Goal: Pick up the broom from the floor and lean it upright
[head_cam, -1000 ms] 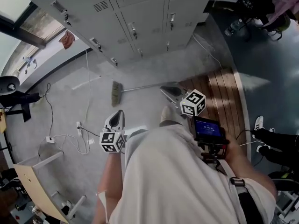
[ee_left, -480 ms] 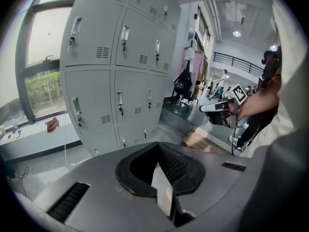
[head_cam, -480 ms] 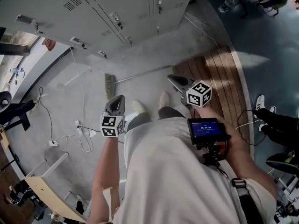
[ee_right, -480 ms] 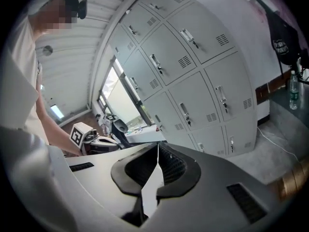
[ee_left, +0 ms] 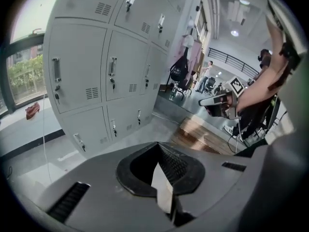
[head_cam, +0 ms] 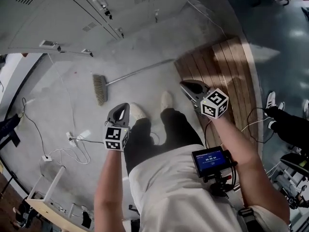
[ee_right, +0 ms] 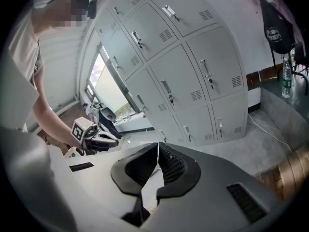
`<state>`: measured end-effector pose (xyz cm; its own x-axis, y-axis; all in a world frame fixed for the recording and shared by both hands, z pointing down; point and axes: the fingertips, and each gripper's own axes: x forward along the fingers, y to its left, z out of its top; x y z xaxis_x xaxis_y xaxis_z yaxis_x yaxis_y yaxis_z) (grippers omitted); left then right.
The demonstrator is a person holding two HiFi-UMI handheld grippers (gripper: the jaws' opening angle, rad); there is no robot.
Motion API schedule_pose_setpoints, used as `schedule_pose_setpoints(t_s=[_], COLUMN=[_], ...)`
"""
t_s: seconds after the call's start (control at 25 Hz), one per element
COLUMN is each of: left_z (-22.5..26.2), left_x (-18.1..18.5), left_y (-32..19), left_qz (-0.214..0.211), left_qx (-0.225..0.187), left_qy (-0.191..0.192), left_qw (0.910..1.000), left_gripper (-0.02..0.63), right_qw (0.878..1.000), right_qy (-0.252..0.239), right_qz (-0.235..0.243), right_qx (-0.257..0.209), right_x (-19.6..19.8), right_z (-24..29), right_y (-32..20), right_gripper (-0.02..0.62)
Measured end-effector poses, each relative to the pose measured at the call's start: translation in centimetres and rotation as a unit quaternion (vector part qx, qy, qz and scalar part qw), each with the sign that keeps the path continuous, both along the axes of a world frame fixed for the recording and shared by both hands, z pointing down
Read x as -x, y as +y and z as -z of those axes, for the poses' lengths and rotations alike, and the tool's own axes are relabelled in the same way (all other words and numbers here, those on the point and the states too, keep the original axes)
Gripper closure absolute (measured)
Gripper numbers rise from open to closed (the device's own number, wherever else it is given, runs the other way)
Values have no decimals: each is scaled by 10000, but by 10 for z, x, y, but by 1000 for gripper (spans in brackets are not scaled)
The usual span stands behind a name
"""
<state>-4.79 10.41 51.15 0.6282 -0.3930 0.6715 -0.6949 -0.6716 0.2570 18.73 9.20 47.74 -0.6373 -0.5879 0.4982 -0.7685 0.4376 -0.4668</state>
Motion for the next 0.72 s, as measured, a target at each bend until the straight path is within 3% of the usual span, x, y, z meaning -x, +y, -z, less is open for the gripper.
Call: schedule_pose_setpoints(t_s=[0.24,0.44,0.72], left_z=[-124,-216,-338], left_x=[-13,-27,-51], left_y=[-29,-67,-126], left_qz=[-295,-432,-834], left_qx=[-43,-173,-510], left_qy=[-202,-174,-486], left_qw=[9994,9988,9940], left_gripper=[600,600,600], right_qw=[9991,9978,9956], right_qy=[157,160,284], right_qz=[388,644,802], right_qx=[122,-79,-397], right_x=[13,20,11], right_z=[-119,-201,-308], right_y=[-22,-56,-107], right_gripper=[578,578,578])
